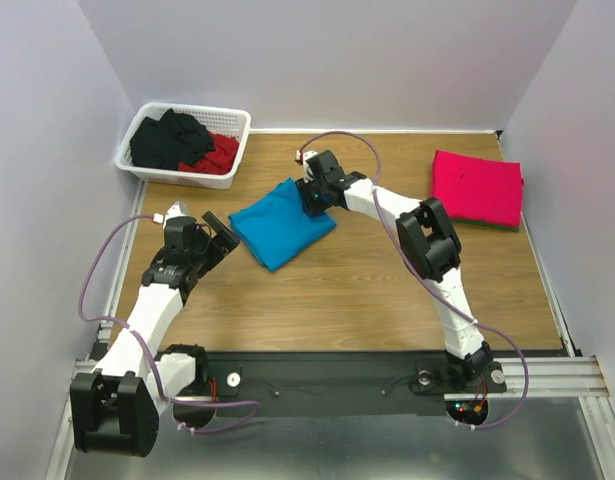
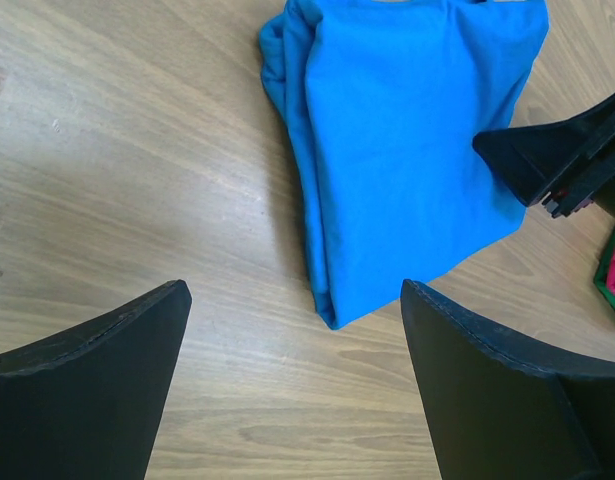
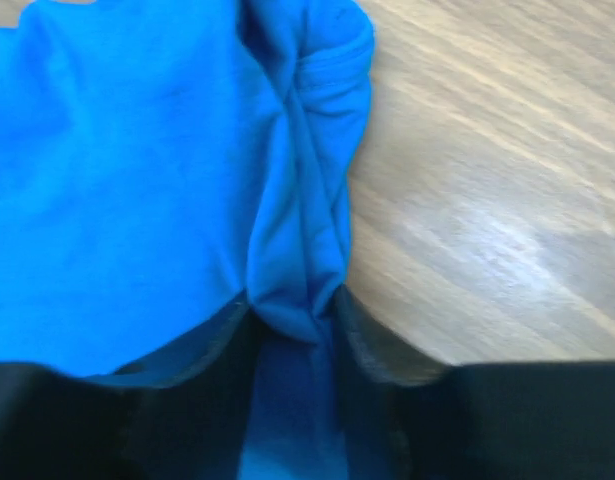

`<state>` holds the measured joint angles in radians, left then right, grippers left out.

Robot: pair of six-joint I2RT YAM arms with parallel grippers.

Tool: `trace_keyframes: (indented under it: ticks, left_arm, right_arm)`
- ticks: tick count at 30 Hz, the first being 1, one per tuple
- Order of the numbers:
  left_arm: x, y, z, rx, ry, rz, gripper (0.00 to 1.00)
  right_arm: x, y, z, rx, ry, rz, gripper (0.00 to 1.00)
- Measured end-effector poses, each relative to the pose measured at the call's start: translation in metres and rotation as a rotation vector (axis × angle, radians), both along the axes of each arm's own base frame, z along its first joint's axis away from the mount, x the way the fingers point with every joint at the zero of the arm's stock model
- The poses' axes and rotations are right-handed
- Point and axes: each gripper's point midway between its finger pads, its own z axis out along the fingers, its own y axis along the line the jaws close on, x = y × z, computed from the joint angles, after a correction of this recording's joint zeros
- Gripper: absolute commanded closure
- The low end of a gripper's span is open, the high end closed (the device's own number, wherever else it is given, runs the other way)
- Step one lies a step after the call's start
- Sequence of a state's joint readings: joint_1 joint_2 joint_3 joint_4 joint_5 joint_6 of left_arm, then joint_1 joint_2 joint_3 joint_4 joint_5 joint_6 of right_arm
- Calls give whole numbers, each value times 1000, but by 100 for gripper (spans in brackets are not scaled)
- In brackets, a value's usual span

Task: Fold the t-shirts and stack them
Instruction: Neatly place the folded tshirt to the corner

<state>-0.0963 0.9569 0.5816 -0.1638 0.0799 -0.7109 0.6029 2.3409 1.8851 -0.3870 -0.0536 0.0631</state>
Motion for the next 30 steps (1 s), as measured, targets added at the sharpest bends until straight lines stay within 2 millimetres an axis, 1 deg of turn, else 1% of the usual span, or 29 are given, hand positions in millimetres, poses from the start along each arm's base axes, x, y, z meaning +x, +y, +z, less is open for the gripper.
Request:
trace_keyframes:
  ticks: [1,3,4,5,8,11,13,16,18,19,20,21,22,23,24,26,27,30]
  left_arm:
    - [-2,0,-1,0,4,1,2]
    - [-4,1,-1,1,5,4,2]
    - [-6,1,-1,1,4,5,2]
    - [-7,2,0,2,3,7,2]
    - [-10,3,5,3,-9,11,2]
    - [-14,5,8,7,-17,18,2]
    - [-15,6,9,12,-20,24,2]
    - [-18,8,8,18,-13,32,2]
    - [-19,9,7,22,-7,35,2]
    - [-19,9,7,23,-5,36,2]
    - [-20,10,6,25,0,38,2]
    - [-20,10,6,27,3,39,2]
    - [-21,11,5,29,5,41,2]
    - [-21,11,5,31,7,42,2]
    - [-21,11,4,32,9,43,2]
    - [-22,12,4,34,11,44,2]
    - [-22,12,4,35,11,45,2]
    - [-22,12,4,36,12,45,2]
  right_arm:
    - [-3,3,0,9,-1,-5,79]
    - [-4,6,0,20,1,-13,90]
    - [-5,6,0,25,3,-22,98]
    - [-4,4,1,23,-2,-38,99]
    - [0,-3,1,11,-13,-97,100]
    - [0,-19,4,-49,-43,-177,100]
    - [-3,-34,6,-108,-63,-230,100]
    - [-9,-68,11,-209,-87,-308,100]
    - [-11,-97,20,-280,-110,-366,100]
    - [-11,-107,23,-301,-120,-386,100]
    - [-10,-126,30,-335,-137,-424,99]
    - [-9,-135,34,-351,-144,-441,100]
    - [-8,-154,43,-376,-155,-474,100]
    - [-7,-162,47,-383,-161,-488,100]
    - [-4,-178,56,-393,-173,-521,100]
    - [0,-205,71,-407,-195,-569,100]
    - [1,-214,76,-417,-202,-581,99]
    - [6,-249,98,-433,-232,-645,100]
